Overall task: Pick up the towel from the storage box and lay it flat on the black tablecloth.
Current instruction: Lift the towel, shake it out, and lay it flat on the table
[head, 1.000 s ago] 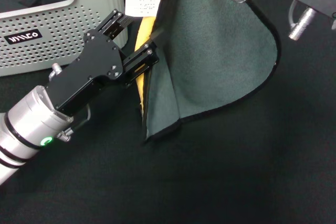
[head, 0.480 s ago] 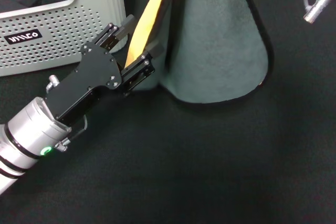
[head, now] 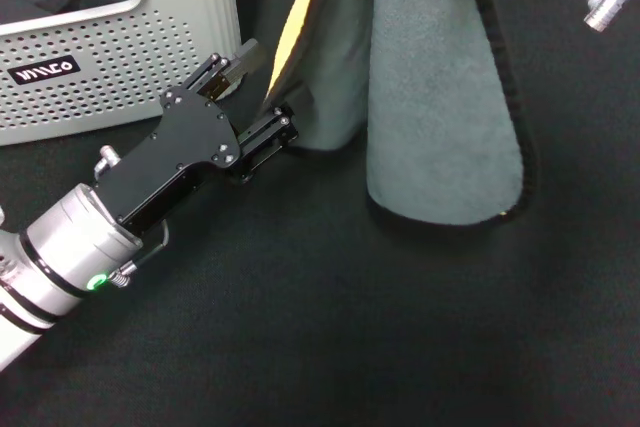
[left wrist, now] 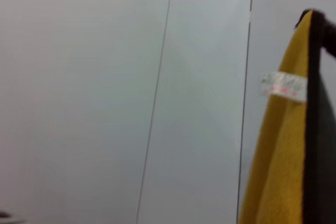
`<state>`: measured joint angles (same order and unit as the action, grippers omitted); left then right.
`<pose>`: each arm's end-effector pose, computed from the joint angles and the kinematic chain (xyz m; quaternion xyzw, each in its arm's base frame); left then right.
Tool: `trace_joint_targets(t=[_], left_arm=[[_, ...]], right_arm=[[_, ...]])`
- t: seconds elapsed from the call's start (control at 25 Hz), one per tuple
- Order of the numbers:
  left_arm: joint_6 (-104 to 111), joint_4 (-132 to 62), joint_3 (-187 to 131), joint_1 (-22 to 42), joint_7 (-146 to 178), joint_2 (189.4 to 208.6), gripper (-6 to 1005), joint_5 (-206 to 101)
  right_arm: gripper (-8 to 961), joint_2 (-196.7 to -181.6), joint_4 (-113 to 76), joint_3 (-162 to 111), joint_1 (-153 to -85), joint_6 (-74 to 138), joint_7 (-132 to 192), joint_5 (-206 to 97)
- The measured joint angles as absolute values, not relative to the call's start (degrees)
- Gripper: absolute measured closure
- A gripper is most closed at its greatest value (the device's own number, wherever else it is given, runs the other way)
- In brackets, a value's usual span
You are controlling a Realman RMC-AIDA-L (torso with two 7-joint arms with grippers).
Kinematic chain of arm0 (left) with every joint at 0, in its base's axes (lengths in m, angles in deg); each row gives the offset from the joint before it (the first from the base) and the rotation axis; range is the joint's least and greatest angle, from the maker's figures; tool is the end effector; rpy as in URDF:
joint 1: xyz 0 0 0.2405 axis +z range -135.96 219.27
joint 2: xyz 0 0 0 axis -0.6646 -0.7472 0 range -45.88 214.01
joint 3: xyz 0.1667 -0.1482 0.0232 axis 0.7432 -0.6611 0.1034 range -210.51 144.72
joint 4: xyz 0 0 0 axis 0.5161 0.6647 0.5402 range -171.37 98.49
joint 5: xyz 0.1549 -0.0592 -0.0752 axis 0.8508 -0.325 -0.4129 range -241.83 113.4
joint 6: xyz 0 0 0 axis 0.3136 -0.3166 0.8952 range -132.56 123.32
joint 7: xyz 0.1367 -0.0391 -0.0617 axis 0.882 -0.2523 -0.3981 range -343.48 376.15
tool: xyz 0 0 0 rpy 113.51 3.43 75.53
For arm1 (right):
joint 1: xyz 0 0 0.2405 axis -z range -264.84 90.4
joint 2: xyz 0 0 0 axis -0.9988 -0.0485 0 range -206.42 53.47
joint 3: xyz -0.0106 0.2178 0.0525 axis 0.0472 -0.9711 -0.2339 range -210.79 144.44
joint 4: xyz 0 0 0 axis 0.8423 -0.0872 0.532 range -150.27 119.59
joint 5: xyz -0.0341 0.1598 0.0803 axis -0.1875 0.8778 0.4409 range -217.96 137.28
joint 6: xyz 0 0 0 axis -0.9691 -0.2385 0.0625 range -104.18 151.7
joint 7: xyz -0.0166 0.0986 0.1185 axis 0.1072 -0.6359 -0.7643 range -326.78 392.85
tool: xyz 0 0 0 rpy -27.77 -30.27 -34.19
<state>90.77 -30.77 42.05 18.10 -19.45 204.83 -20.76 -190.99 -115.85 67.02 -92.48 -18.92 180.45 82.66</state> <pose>-0.2064 0.2549 -0.0133 -0.7998 -0.1520 -0.4945 0.3045 0.0230 0.2638 0.0690 -0.7707 -0.3323 0.3144 0.4437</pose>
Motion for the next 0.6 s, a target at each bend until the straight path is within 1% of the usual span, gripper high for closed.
trace_joint_targets(t=[0.6], left_arm=[[89.5,-30.8,42.0,19.3,-19.6,204.83,283,-20.6]], right_arm=[[944,-190.99,-117.7,65.2,-92.4,-18.8,176.8,82.6]])
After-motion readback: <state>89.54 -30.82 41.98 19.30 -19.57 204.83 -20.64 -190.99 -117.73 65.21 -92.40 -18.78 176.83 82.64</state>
